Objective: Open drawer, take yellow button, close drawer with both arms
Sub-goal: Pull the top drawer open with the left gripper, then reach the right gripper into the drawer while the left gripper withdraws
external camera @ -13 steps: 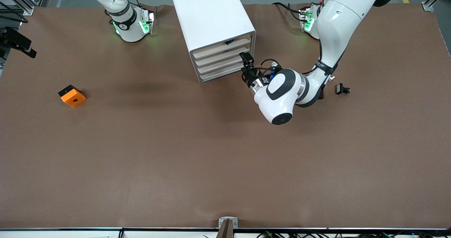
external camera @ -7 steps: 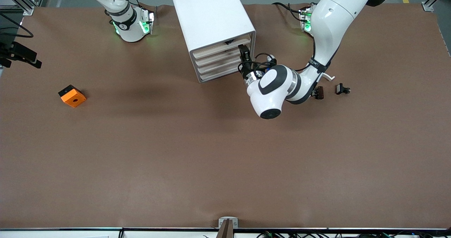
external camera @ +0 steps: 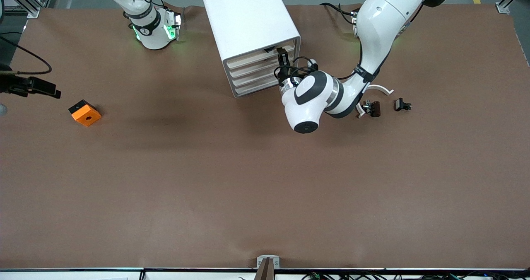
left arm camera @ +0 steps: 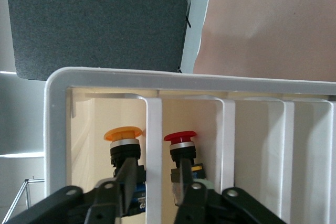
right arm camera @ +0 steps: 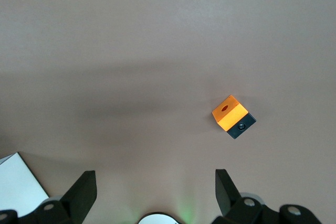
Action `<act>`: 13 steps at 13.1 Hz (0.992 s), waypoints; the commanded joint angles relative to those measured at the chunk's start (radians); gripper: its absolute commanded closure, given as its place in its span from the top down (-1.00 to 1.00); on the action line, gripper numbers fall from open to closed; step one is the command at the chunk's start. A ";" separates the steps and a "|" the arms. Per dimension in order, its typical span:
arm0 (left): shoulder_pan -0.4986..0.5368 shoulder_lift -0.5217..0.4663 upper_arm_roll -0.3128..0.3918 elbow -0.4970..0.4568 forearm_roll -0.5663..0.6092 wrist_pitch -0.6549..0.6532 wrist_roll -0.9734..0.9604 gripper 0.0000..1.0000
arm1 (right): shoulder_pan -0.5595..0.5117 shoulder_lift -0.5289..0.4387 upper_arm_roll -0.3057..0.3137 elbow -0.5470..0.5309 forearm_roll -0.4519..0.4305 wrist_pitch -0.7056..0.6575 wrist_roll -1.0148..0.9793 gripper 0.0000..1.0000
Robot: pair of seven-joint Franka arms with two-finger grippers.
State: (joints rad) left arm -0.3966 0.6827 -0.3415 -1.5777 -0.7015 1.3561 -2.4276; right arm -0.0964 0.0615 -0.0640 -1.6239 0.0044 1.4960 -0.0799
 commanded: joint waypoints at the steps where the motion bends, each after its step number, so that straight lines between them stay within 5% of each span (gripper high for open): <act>1: -0.001 -0.002 0.006 0.002 -0.015 -0.014 -0.015 -0.77 | -0.020 0.026 0.010 0.047 -0.003 -0.017 -0.001 1.00; 4: 0.024 -0.006 0.028 0.018 -0.004 -0.012 -0.015 -0.95 | -0.025 0.034 0.009 0.047 -0.003 -0.019 0.005 1.00; 13: 0.209 0.003 0.058 0.156 -0.016 -0.009 -0.013 -0.83 | 0.107 0.023 0.019 0.044 0.057 -0.039 0.413 1.00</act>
State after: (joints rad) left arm -0.2195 0.6833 -0.2782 -1.4717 -0.7023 1.3680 -2.4231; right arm -0.0248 0.0836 -0.0442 -1.5992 0.0349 1.4813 0.2167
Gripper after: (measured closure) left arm 0.863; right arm 0.000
